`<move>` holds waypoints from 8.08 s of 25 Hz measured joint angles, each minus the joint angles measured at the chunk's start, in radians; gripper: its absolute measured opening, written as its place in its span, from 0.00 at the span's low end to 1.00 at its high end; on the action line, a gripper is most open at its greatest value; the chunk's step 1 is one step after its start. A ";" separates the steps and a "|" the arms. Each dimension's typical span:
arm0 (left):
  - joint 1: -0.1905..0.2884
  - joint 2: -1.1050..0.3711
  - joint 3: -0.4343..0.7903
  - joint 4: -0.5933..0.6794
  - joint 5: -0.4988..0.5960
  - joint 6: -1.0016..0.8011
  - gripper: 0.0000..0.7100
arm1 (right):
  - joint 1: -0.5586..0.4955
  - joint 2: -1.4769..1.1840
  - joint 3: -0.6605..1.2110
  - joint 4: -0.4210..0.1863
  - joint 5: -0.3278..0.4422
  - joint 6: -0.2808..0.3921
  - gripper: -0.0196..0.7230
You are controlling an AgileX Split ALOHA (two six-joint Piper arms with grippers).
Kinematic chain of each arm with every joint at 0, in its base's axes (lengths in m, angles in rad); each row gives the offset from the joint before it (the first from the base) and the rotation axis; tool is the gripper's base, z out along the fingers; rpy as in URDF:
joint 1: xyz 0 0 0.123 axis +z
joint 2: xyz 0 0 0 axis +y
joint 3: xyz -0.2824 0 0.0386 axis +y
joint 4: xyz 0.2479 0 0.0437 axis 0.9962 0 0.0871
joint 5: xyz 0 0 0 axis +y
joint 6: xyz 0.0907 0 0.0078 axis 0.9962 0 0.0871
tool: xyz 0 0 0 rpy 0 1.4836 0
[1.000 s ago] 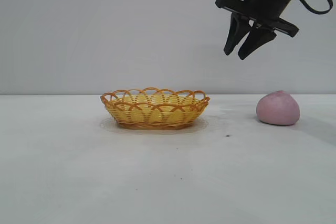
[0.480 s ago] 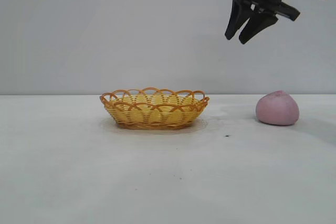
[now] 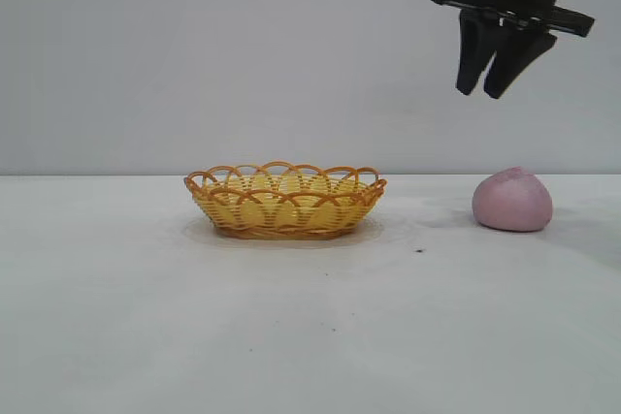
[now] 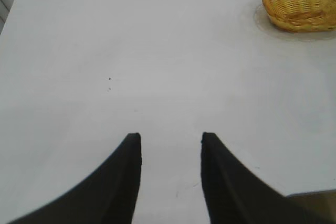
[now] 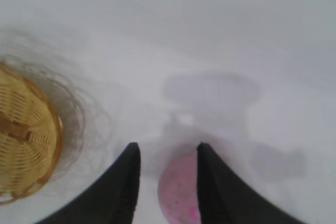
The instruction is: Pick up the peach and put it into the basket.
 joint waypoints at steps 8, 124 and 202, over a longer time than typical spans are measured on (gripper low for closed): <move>0.000 0.000 0.000 0.000 0.000 0.000 0.33 | 0.000 0.082 0.000 0.012 0.037 0.004 0.33; 0.000 -0.001 0.000 -0.003 0.000 0.001 0.33 | -0.139 -1.627 1.044 0.030 -0.199 0.009 0.36; 0.013 -0.001 0.000 -0.003 0.000 0.005 0.33 | -0.202 -2.074 1.170 -0.045 0.173 0.123 0.36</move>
